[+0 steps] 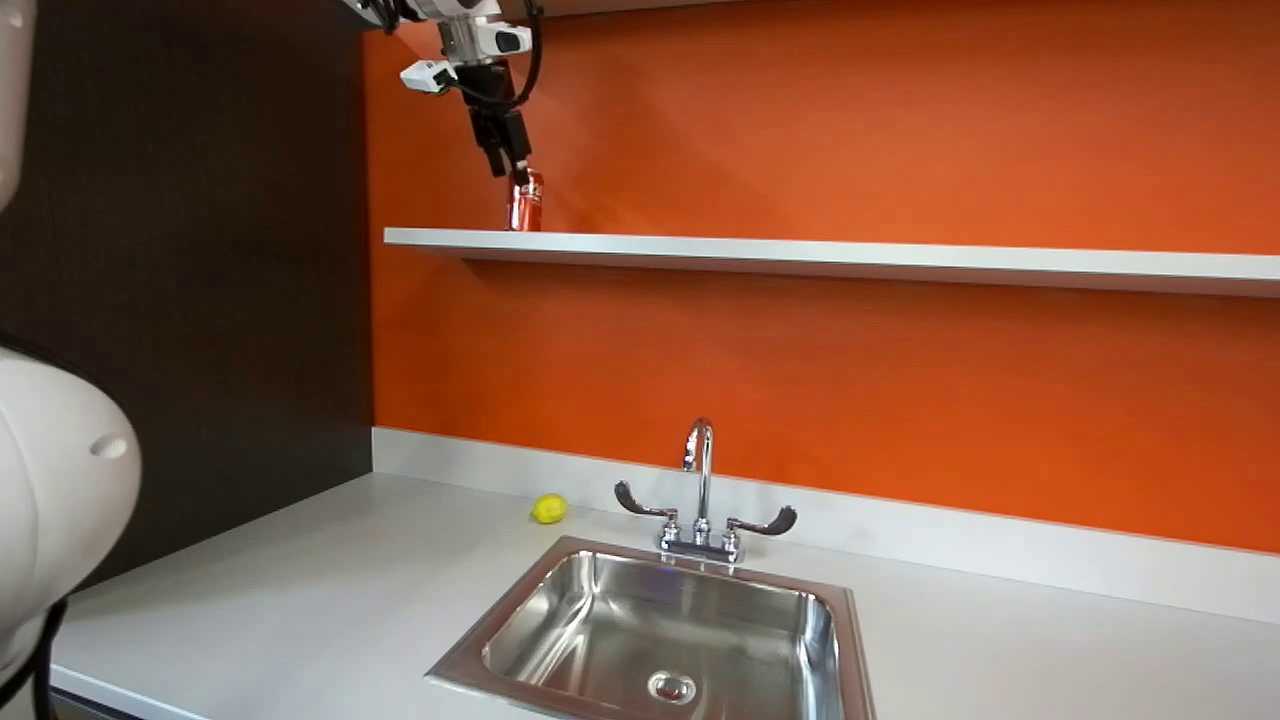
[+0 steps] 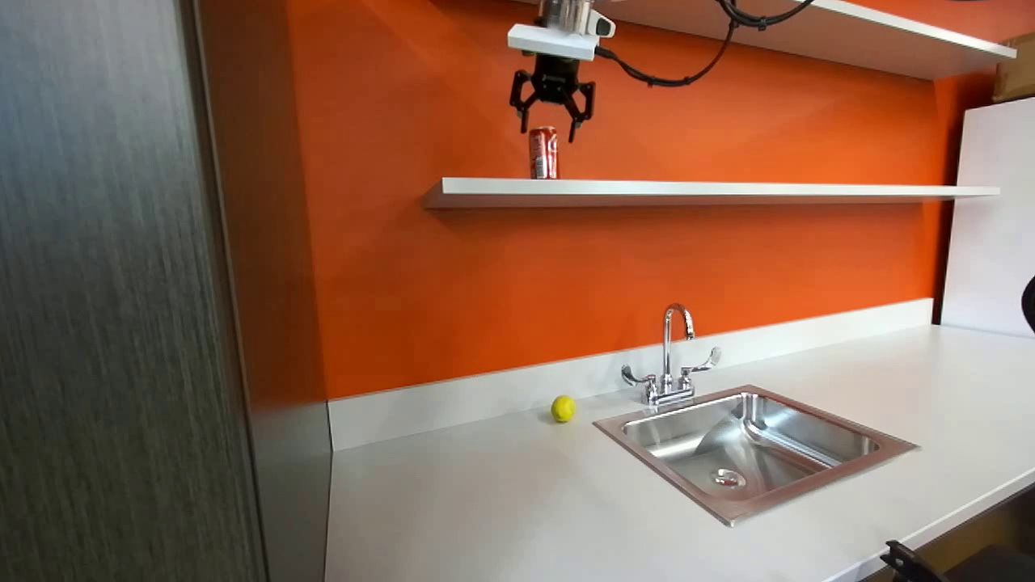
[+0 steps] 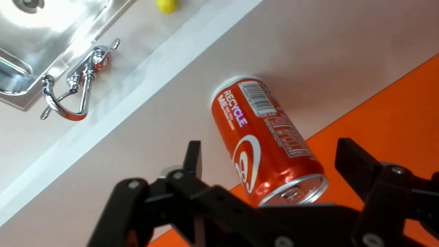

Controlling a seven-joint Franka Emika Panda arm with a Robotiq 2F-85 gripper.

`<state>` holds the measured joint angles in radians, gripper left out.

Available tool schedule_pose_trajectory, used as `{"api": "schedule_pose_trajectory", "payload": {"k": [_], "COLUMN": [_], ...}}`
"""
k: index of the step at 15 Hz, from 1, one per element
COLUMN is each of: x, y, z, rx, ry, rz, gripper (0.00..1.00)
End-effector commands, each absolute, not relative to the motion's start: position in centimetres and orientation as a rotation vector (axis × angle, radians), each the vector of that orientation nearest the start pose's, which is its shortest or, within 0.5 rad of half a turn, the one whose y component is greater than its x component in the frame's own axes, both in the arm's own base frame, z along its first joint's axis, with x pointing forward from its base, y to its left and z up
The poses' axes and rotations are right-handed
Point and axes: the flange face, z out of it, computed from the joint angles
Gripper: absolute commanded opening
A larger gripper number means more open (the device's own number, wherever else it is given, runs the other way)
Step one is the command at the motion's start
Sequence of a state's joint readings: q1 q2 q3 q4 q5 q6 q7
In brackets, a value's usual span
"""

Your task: Pick up the can and place it on the lower shelf

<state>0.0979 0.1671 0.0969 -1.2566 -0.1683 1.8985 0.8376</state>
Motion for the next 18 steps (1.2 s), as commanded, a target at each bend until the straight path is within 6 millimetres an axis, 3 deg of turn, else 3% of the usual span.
{"api": "schedule_pose_trajectory", "payload": {"k": [1, 5, 12, 18], "x": [59.2, 57.0, 51.7, 46.3], "y": [9.3, 9.6, 10.9, 10.6], "z": [71.3, 70.4, 68.6, 67.1], "rx": [-2.852, -2.928, -3.150, -3.228], "ry": [0.920, 0.796, 0.305, -0.067], "rz": [-0.651, -0.573, -0.389, -0.202], "gripper": [1.00, 1.00, 1.00, 1.00]}}
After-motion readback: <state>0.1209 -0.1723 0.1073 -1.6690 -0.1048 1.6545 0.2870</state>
